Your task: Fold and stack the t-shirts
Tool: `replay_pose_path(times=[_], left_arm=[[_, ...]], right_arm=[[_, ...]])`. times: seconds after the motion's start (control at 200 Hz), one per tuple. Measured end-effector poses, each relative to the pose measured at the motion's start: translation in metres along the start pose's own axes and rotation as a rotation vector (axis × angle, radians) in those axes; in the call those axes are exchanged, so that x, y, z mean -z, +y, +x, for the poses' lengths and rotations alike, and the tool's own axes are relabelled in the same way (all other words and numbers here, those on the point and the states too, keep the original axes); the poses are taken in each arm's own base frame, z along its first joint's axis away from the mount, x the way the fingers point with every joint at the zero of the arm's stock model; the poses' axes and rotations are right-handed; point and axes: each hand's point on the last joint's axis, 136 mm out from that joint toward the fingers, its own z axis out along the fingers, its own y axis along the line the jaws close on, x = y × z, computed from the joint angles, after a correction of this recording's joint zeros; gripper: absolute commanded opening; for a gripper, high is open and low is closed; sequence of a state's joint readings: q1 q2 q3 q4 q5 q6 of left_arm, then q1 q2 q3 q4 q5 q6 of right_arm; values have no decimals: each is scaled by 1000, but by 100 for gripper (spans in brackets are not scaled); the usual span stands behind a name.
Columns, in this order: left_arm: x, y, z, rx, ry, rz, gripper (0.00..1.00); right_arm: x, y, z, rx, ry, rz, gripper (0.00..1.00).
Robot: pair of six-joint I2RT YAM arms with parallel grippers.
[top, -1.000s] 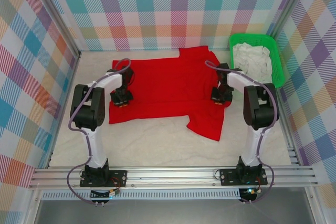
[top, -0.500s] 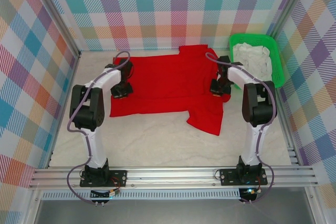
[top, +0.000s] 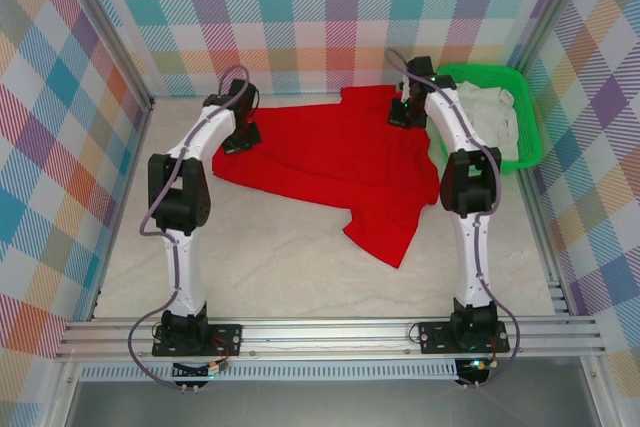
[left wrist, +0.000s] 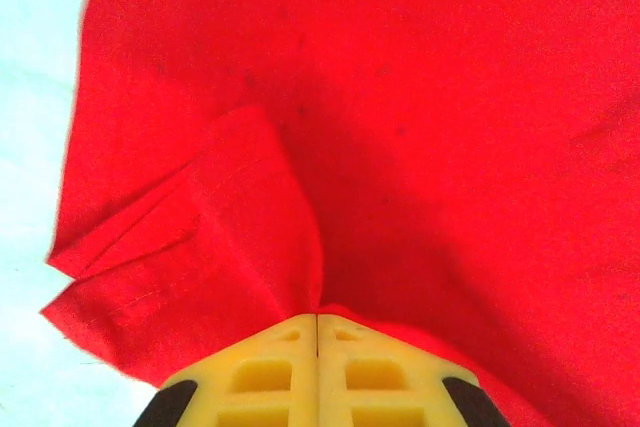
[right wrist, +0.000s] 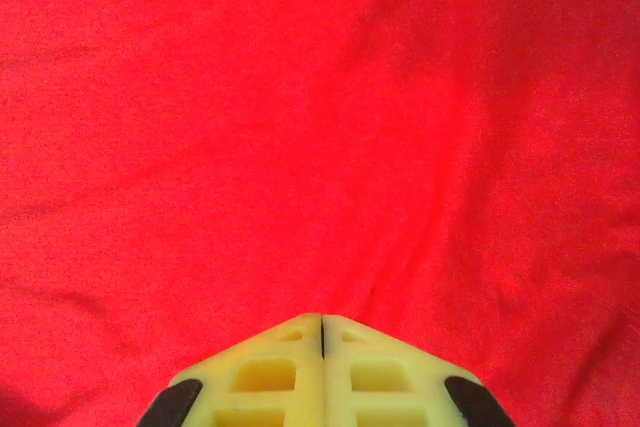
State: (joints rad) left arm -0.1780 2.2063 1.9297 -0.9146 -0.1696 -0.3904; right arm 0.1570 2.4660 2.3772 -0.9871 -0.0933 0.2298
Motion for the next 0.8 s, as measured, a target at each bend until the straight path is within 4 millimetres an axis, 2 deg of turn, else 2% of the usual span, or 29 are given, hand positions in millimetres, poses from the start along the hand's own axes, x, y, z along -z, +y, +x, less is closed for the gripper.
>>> replay_pose_path(times=[0.07, 0.14, 0.285, 0.395, 0.465, 0.55, 0.62, 0.68, 0.8], left_arm=[[-15, 10, 20, -2, 56, -40, 1], [-23, 20, 37, -7, 96, -76, 1], [-28, 40, 67, -18, 157, -134, 5], [-24, 43, 70, -19, 160, -141, 6], [-23, 43, 69, -18, 153, -136, 1], [-19, 43, 69, -18, 151, -132, 0], [-11, 42, 68, -14, 144, -117, 0], [4, 40, 67, -11, 126, -92, 0], [55, 42, 68, -1, 75, -25, 1]], right_arm=[[-25, -8, 16, -10, 72, 12, 0], [-39, -13, 30, -21, 126, 17, 0], [-43, -14, 40, -29, 159, 8, 0], [-46, -14, 46, -33, 175, 4, 0], [-48, -15, 52, -36, 189, 3, 0], [-50, -12, 57, -32, 198, -3, 0], [-48, -11, 59, -31, 197, -6, 0], [-44, -10, 64, -30, 200, -6, 0], [-35, -6, 74, -22, 204, -13, 0]])
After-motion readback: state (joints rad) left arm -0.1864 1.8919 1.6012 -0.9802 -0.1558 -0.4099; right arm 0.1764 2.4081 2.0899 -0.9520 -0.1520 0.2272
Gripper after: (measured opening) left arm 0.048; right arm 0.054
